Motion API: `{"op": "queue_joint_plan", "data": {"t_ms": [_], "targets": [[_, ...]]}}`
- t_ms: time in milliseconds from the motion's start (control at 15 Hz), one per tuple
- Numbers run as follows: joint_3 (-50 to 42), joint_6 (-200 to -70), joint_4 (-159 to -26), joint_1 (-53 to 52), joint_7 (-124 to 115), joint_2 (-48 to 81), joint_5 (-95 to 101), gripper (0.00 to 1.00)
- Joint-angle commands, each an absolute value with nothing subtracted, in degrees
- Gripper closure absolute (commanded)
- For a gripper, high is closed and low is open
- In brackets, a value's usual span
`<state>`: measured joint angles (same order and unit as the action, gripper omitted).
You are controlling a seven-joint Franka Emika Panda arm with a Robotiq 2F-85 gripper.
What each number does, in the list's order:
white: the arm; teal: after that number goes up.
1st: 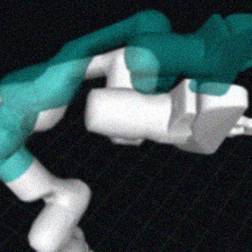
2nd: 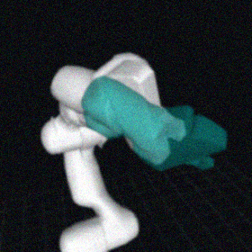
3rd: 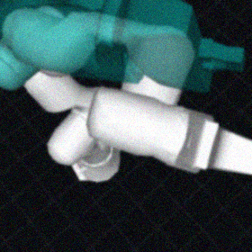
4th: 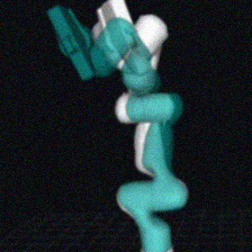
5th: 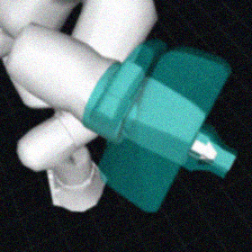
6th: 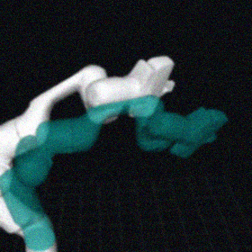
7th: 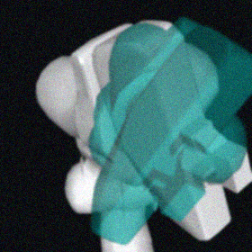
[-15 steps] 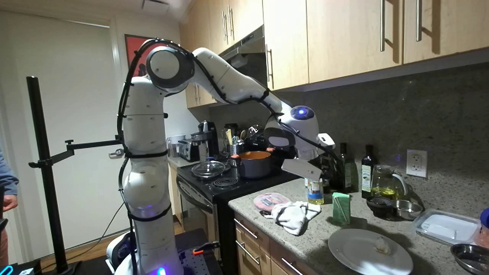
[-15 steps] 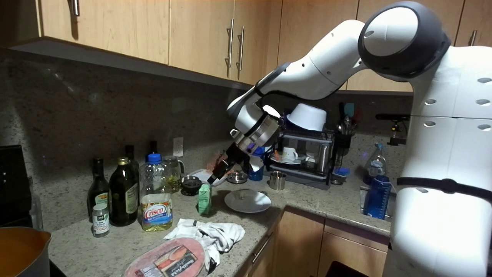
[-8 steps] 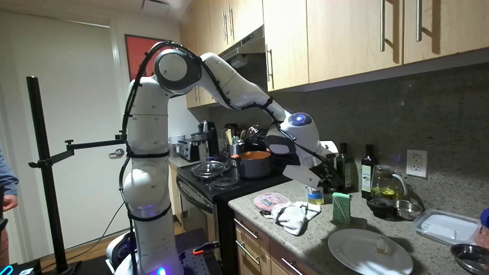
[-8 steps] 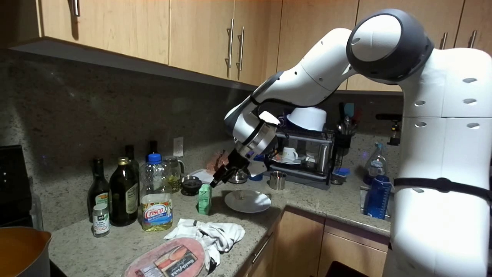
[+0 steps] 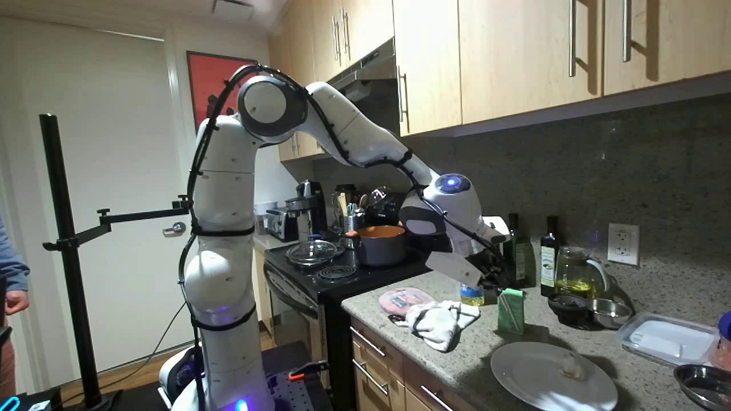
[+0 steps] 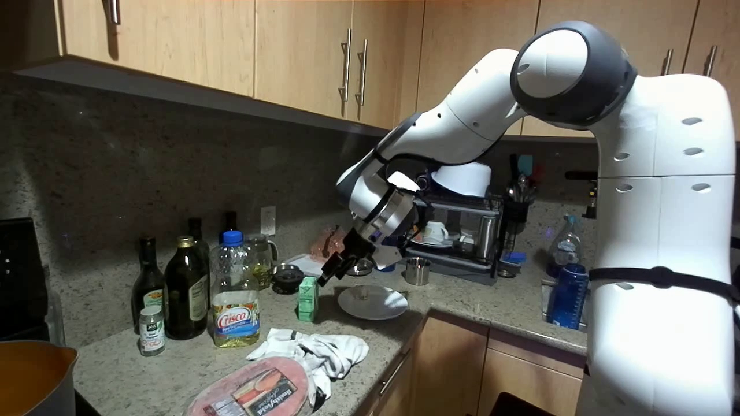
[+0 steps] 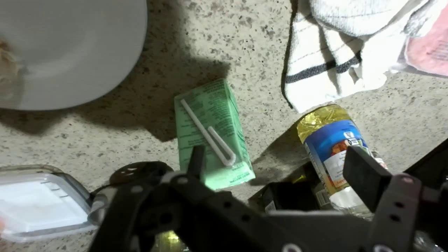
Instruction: Move the bottle of oil on the white plate to the left, put the garlic on the white plate in the silver pot
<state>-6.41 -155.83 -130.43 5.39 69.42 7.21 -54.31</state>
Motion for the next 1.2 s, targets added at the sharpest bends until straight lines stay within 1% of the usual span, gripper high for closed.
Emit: {"op": "queue_joint_plan", "data": {"t_ms": [0,400,733,1133], "targets": [[-7.68,-154.91,-126.23,6.54,67.62,11.21,-54.02,0.00],[-11.19,-155.95,-122.62,7.96,63.40,16.49,-54.68,0.00],[-12.31,-157.32,-120.96,9.02,61.95,19.78,-56.48,0.00],[-12.78,-168.32,-119.75,8.61,61.07,23.26,-59.94,0.00]]}}
